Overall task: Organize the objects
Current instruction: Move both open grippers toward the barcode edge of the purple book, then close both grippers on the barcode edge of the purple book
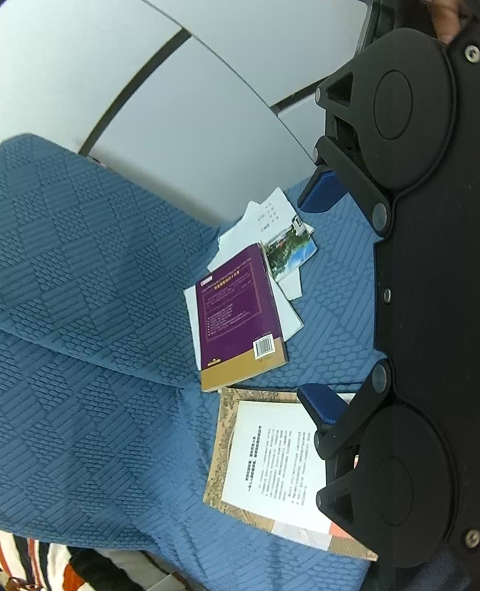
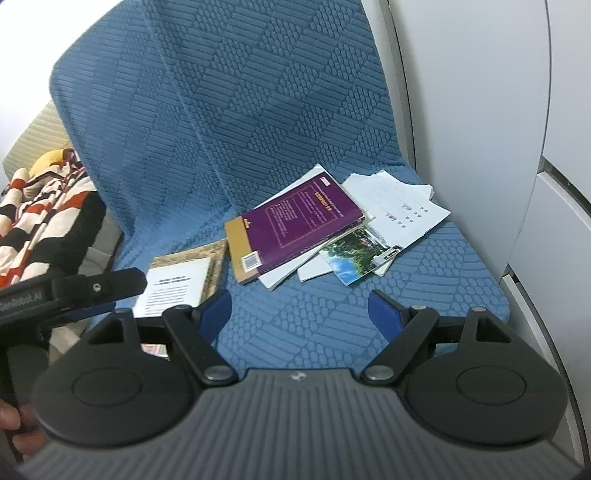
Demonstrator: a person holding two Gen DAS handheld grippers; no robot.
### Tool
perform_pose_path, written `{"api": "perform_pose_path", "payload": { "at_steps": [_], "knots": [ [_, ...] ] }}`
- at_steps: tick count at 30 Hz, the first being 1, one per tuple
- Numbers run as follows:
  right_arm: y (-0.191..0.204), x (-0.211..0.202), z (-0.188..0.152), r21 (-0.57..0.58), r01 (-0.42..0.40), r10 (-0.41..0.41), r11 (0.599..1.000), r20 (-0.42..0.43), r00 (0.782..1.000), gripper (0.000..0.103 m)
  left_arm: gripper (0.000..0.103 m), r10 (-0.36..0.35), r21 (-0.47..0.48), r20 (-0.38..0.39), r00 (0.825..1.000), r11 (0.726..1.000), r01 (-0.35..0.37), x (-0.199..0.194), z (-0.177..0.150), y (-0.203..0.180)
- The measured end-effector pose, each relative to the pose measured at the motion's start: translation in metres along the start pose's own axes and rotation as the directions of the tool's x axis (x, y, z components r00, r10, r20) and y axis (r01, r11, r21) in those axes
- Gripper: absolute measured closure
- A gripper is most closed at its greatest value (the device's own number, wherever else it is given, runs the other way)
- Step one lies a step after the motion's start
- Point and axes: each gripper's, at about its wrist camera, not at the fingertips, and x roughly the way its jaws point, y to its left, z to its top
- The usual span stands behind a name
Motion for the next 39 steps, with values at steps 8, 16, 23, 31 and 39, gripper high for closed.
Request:
{"api": "perform_pose_path", "payload": {
  "at_steps": [8, 16, 23, 31, 39],
  "knots": [
    [-0.021, 0.052, 0.011, -0.023, 0.027, -0.027, 0.999, -0.01, 1.0, 0.02, 0.005, 0.075, 0.002, -0.053, 0.996, 0.997, -0.075, 0.053, 0.009, 0.006],
    [-0.048, 0.103, 0.02, -0.016, 0.042, -0.043, 0.999, -0.037, 0.998, 0.021, 0.01, 0.084, 0.015, -0.101, 0.991, 0.996, -0.082, 0.108, 0.008, 0.007],
    [-0.06, 0.139, 0.037, -0.026, 0.035, -0.036, 0.999, -0.028, 0.999, 0.022, 0.011, 0.108, 0.005, -0.117, 0.987, 0.994, -0.108, 0.147, 0.01, 0.016],
    [-0.058, 0.179, 0.061, -0.09, -0.001, -0.001, 0.996, -0.02, 1.0, 0.033, 0.011, 0.111, -0.007, -0.135, 0.985, 0.994, -0.113, 0.179, 0.013, 0.022],
    [-0.064, 0.222, 0.076, -0.087, 0.004, -0.009, 0.996, -0.057, 0.998, 0.038, 0.011, 0.129, -0.007, -0.178, 0.976, 0.991, -0.133, 0.205, 0.017, 0.02]
  ]
}}
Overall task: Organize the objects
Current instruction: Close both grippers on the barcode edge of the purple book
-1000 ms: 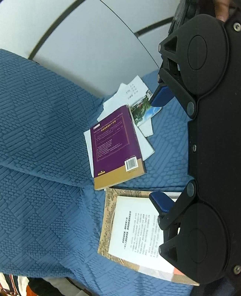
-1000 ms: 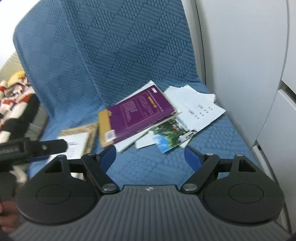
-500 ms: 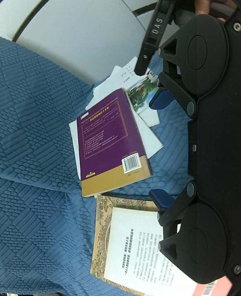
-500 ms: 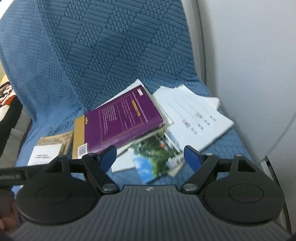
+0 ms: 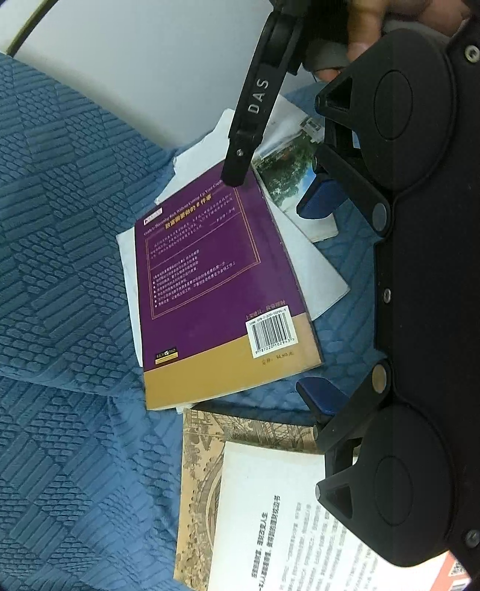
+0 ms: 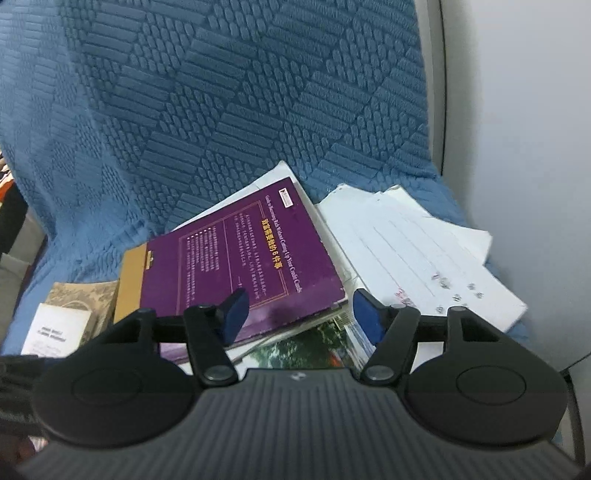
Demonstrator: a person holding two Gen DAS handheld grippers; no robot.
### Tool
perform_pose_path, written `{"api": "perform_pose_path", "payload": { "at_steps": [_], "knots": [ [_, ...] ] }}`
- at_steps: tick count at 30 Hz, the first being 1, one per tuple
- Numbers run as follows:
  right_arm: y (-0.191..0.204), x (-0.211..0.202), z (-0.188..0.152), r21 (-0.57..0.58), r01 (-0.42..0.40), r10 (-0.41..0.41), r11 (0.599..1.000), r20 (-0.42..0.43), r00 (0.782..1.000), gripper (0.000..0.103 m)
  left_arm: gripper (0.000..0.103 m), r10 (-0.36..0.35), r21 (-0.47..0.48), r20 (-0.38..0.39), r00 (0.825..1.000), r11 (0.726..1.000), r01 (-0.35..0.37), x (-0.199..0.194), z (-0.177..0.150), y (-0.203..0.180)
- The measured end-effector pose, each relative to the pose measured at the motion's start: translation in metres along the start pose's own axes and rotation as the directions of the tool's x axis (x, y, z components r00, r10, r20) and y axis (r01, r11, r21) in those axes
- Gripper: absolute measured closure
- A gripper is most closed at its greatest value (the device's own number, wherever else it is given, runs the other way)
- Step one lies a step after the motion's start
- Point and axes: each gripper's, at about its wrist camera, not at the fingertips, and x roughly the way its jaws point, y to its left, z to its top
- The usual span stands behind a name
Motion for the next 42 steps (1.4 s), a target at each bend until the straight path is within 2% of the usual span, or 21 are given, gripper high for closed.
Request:
{"api": "perform_pose_path", "payload": {
  "at_steps": [3, 10, 21, 29, 35, 42],
  "knots": [
    [0.004, 0.011, 0.003, -0.025, 0.014, -0.014, 1.0, -0.009, 1.0, 0.038, 0.011, 0.015, 0.002, -0.018, 1.0, 1.0, -0.015, 0.007, 0.003, 0.001],
    [0.005, 0.025, 0.008, -0.032, 0.012, -0.013, 0.999, -0.03, 0.999, 0.037, 0.011, 0.002, -0.031, -0.021, 1.0, 1.0, -0.002, 0.017, 0.009, 0.007],
    [0.001, 0.02, 0.011, 0.0, -0.038, 0.038, 0.999, -0.061, 0.997, 0.037, 0.012, -0.013, -0.066, -0.034, 0.999, 0.998, 0.011, 0.018, 0.012, 0.01],
    [0.004, -0.011, -0.001, 0.039, -0.059, 0.061, 0.998, -0.077, 0.995, 0.037, 0.015, -0.054, -0.063, -0.084, 0.995, 0.997, 0.049, -0.001, 0.001, 0.014],
    [0.015, -0.049, -0.025, 0.029, -0.023, 0.026, 0.999, -0.083, 0.996, 0.038, 0.016, -0.045, -0.045, -0.093, 0.995, 0.998, 0.041, -0.022, -0.019, 0.01],
    [0.023, -0.085, -0.048, 0.016, 0.013, -0.011, 1.0, -0.09, 0.996, 0.038, 0.016, -0.073, -0.062, -0.101, 0.992, 0.996, 0.067, -0.045, -0.043, 0.006]
  ]
}}
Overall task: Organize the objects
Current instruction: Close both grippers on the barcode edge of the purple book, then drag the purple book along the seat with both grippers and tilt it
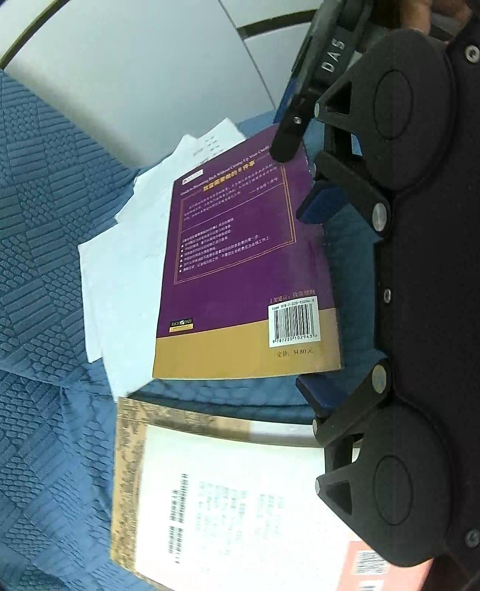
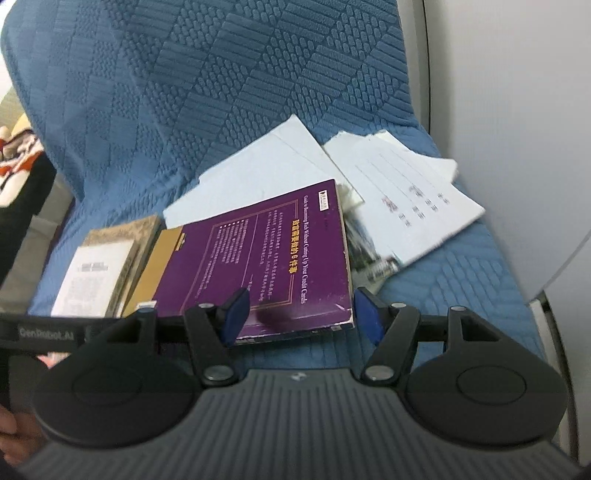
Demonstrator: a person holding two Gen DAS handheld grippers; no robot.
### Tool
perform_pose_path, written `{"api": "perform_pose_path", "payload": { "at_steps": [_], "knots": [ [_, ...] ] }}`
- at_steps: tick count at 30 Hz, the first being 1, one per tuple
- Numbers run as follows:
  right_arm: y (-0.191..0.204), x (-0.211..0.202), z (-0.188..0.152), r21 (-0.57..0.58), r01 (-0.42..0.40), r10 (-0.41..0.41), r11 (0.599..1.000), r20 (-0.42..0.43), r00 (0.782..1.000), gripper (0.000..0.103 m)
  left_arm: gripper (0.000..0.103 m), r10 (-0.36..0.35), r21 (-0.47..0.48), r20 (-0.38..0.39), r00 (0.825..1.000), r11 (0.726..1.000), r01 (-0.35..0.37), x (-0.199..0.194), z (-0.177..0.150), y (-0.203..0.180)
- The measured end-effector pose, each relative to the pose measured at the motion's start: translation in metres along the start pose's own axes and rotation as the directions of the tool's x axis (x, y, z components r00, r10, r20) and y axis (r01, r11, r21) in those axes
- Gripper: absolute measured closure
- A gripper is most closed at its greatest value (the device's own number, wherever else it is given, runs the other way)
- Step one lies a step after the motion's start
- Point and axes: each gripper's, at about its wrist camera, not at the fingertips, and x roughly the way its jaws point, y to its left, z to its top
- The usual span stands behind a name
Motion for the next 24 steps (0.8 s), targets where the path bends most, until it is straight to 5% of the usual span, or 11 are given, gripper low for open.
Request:
{"api": "perform_pose_path", "payload": {
  "at_steps": [24],
  "knots": [
    [0.025, -0.032, -0.078, -0.002, 0.0, -0.001, 1.0, -0.191, 0.982, 0.038, 0.017, 0.045, -0.01, 0.02, 0.999, 0.999, -0.045, -0.01, -0.031, 0.015]
  ]
}}
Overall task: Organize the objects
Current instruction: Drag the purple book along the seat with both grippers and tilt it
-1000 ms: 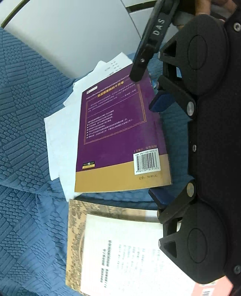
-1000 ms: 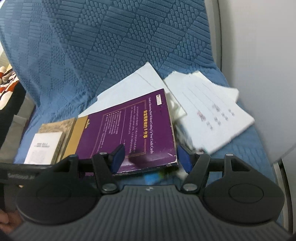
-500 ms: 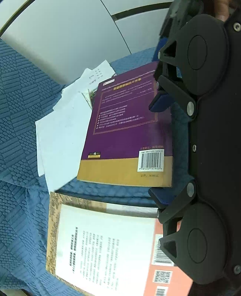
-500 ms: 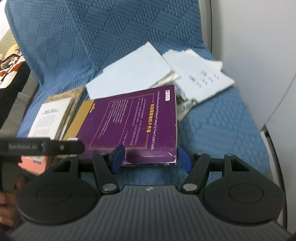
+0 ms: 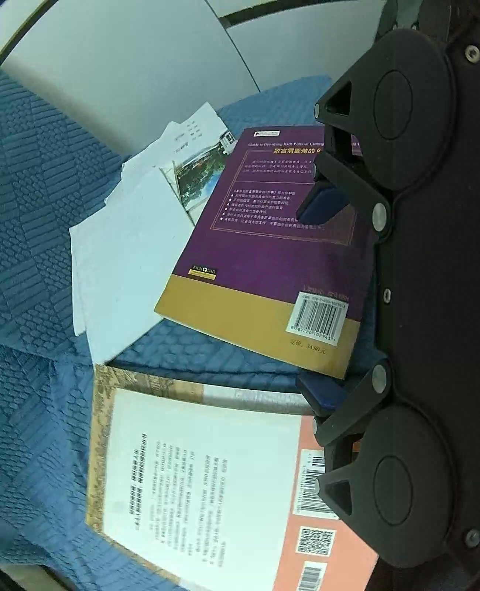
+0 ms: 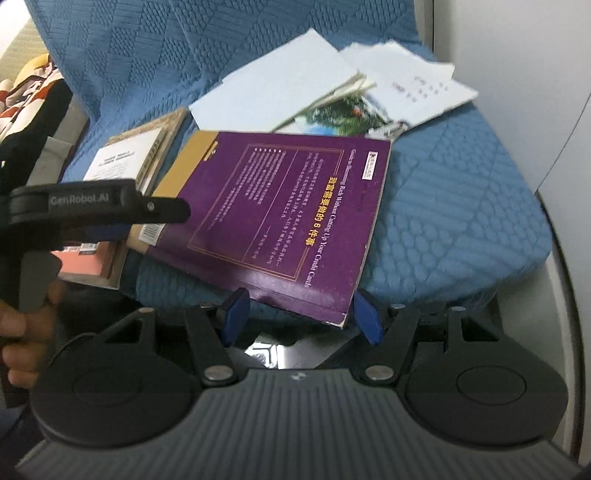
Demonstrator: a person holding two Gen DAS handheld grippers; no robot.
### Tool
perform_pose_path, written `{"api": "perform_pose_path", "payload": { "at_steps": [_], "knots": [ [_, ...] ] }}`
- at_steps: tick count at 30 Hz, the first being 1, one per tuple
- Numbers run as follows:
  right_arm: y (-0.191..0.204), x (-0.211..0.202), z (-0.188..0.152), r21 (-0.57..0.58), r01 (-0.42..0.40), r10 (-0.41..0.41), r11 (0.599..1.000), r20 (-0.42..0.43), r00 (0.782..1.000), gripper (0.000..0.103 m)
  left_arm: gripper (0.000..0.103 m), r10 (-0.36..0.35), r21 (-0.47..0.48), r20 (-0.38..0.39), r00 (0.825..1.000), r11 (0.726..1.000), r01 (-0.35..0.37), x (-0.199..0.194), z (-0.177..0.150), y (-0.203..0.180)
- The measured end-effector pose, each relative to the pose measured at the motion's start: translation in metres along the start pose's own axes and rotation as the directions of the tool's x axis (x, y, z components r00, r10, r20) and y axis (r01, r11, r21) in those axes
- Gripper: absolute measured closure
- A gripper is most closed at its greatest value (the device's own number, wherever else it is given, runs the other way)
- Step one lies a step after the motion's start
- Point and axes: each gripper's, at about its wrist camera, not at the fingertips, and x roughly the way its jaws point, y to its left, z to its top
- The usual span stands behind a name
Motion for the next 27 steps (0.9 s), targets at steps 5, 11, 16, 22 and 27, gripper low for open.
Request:
{"api": "perform_pose_path", "payload": {
  "at_steps": [5, 11, 16, 22, 27],
  "knots": [
    [-0.006, 0.002, 0.007, 0.049, 0.011, -0.012, 0.999, 0.02, 1.0, 0.039, 0.017, -0.043, -0.027, 0.014, 0.999, 0.999, 0.043, -0.009, 0.001, 0.006],
    [-0.02, 0.011, 0.016, 0.164, -0.018, 0.013, 0.986, 0.032, 0.999, 0.038, 0.016, -0.088, -0.033, 0.046, 0.995, 0.995, 0.09, -0.032, -0.001, 0.005],
    [-0.02, 0.011, 0.017, 0.182, -0.019, 0.014, 0.983, 0.032, 0.999, 0.039, 0.016, -0.166, -0.071, 0.042, 0.985, 0.983, 0.169, -0.047, -0.013, 0.004],
    [-0.016, 0.008, 0.013, 0.136, 0.023, -0.024, 0.99, 0.009, 1.0, 0.057, 0.017, -0.2, -0.107, 0.026, 0.979, 0.974, 0.201, -0.052, -0.032, 0.006],
    [-0.01, 0.003, 0.006, 0.121, 0.015, -0.013, 0.993, -0.021, 1.0, 0.064, 0.018, -0.213, -0.124, 0.022, 0.977, 0.969, 0.214, -0.055, -0.036, 0.008]
  ]
}}
